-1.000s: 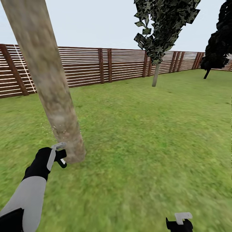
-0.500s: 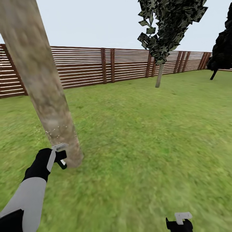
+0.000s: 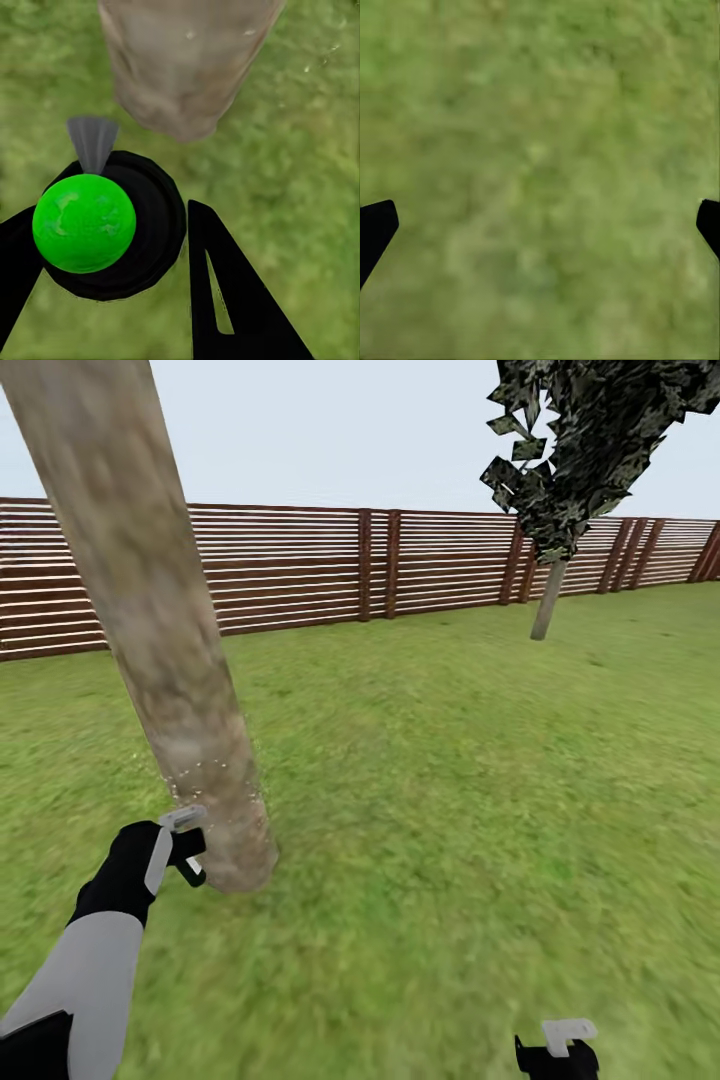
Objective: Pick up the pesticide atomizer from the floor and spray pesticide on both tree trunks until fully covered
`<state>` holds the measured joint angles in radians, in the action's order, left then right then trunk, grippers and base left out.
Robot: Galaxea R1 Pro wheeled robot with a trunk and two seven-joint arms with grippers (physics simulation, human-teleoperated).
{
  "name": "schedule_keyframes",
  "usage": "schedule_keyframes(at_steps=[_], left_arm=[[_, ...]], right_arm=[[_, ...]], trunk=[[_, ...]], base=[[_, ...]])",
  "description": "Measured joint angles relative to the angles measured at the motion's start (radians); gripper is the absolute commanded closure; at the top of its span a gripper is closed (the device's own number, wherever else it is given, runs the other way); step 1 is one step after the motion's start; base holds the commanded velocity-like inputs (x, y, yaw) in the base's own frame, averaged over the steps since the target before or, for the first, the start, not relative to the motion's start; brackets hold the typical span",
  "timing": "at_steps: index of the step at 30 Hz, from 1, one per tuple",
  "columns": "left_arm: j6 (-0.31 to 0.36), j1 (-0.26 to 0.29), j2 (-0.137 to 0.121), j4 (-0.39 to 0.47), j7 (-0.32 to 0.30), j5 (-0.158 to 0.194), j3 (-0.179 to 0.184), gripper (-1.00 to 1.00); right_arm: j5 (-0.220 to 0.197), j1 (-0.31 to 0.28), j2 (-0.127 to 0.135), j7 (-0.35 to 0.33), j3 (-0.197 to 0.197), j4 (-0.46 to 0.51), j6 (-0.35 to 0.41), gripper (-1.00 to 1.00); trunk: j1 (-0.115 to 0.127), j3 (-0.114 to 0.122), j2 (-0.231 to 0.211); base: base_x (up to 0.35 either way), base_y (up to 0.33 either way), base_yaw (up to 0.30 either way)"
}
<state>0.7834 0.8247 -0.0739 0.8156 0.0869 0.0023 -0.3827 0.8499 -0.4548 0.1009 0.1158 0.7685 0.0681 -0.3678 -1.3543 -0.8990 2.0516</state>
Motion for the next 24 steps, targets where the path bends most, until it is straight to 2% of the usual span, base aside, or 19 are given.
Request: schedule_keyframes(at_steps=[5,6,8,12,17,24], left_arm=[[-0.006,-0.013,-0.003,-0.014,0.004,-0.011,0.002,1.0],[-0.016,-0.025,-0.003,-0.016,0.002,-0.009,0.002,1.0],[-0.089,-0.071,-0.006,-0.018,0.003,-0.009,0.0,1.0],[-0.12,-0.113,-0.006,-0.017,0.002,-0.004,0.001,1.0],[-0.122,-0.115,-0.003,-0.016,0.003,-0.001,0.001,1.0],[-0.124,-0.115,-0.001,-0.016,-0.009,0.002,0.001,1.0]], right_arm=[[0.001,0.0,0.001,0.0,0.001,0.0,0.0,-1.0],[0.001,0.0,0.001,0.0,0.001,0.0,0.0,-1.0],[0.0,0.0,0.002,0.0,0.001,0.0,0.0,-1.0],[0.0,0.0,0.002,-0.001,0.002,0.0,0.0,-1.0],[0.0,0.0,0.0,-0.001,0.001,0.0,0.001,-1.0],[0.0,0.0,0.0,-0.001,0.0,0.0,0.001,-1.0]], trunk=[[0.0,0.0,0.0],[0.0,0.0,0.0],[0.0,0.0,0.0],[0.0,0.0,0.0],[0.0,0.0,0.0],[0.0,0.0,0.0]], base=[[0.214,-0.205,0.006],[0.189,-0.221,0.0],[0.155,-0.241,0.0],[0.043,-0.269,0.021],[0.024,-0.277,0.224],[0.176,-0.245,0.276]])
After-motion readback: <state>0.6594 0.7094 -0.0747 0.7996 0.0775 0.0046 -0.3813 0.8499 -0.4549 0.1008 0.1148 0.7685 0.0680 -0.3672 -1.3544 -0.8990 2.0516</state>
